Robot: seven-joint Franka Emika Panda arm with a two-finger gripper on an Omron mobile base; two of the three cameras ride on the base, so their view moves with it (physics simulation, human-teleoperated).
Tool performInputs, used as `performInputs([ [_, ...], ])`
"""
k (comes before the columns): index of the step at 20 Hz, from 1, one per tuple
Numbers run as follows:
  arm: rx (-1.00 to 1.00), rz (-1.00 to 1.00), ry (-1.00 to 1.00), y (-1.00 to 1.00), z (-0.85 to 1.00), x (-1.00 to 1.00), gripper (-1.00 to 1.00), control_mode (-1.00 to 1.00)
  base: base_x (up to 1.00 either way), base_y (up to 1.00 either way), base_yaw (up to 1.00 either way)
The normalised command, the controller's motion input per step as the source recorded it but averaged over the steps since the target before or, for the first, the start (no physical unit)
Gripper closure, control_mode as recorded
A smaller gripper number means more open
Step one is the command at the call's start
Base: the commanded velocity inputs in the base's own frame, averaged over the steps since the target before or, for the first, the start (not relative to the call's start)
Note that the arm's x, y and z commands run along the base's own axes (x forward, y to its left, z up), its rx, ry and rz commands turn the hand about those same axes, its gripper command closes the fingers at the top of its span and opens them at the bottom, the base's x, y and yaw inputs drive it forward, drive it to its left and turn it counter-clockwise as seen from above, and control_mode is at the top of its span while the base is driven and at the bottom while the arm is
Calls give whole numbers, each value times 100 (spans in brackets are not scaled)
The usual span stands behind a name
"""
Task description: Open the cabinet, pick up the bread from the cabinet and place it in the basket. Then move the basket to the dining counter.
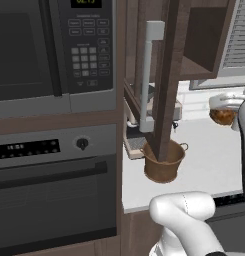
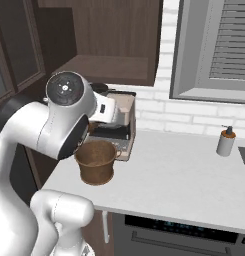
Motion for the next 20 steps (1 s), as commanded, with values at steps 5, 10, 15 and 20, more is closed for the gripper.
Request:
performInputs([
  [5, -1, 6, 11, 1, -63, 0, 100, -100, 0, 0, 0],
  [10, -9, 1, 4, 22, -57, 0, 100, -100, 0, 0, 0],
  [15, -14, 1, 5, 33, -59, 17, 100, -100, 0, 0, 0],
  [20, -11, 1, 7, 14, -46, 32, 100, -100, 0, 0, 0],
])
